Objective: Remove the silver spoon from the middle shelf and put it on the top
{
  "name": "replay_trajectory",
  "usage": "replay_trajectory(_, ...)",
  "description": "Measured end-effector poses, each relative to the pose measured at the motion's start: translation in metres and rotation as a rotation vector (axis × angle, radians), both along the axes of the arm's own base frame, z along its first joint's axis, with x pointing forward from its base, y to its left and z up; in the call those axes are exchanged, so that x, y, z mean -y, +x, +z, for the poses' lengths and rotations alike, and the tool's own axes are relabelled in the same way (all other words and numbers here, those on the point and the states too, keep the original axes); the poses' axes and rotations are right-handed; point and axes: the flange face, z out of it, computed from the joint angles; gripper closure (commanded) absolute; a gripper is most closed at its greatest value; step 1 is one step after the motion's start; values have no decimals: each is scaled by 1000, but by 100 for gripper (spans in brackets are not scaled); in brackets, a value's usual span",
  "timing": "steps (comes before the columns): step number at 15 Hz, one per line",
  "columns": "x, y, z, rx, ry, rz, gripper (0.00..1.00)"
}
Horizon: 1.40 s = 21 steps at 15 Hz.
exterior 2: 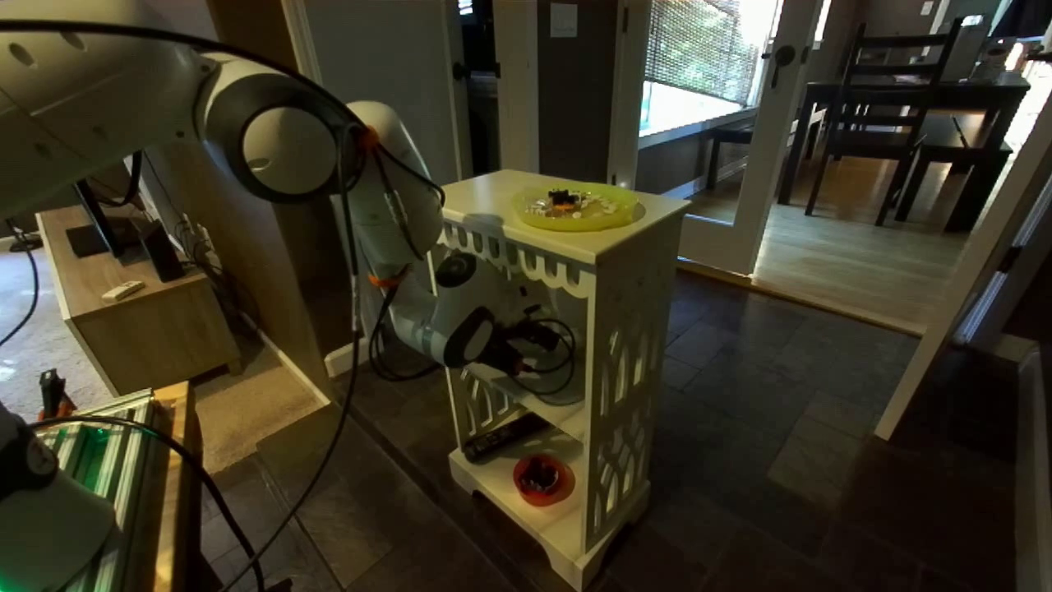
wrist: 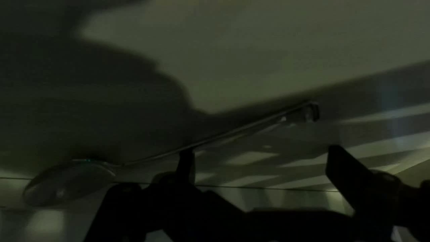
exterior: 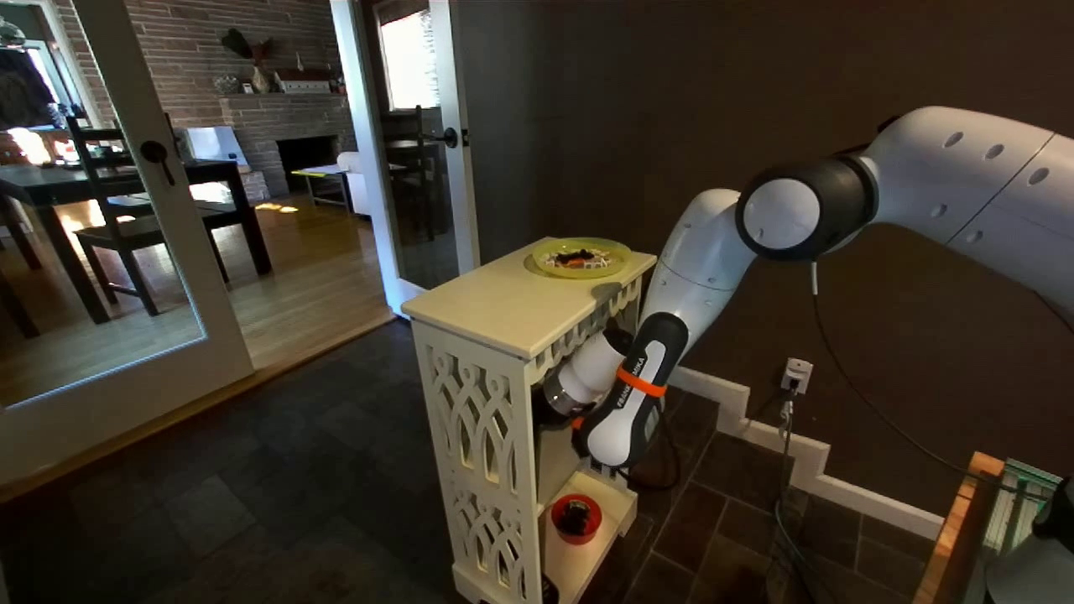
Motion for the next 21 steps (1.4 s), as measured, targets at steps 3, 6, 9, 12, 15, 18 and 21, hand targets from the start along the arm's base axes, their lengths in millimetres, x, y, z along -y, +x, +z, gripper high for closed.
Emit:
replay_trajectory(3, 6, -16, 3, -37, -16, -14, 0)
replay_trajectory(6, 15, -31, 6, -67, -30, -37, 0)
replay_trajectory(9, 20, -42, 7, -69, -36, -35, 0)
replay_trajectory(12, 21, -46, 8, -47, -50, -18, 0)
replay_trajectory(15, 24, -45, 14, 7, -77, 3, 0)
replay_trajectory(18, 31, -42, 17, 34, -85, -21, 0)
replay_trajectory(21, 36, -40, 20, 44, -70, -64, 0)
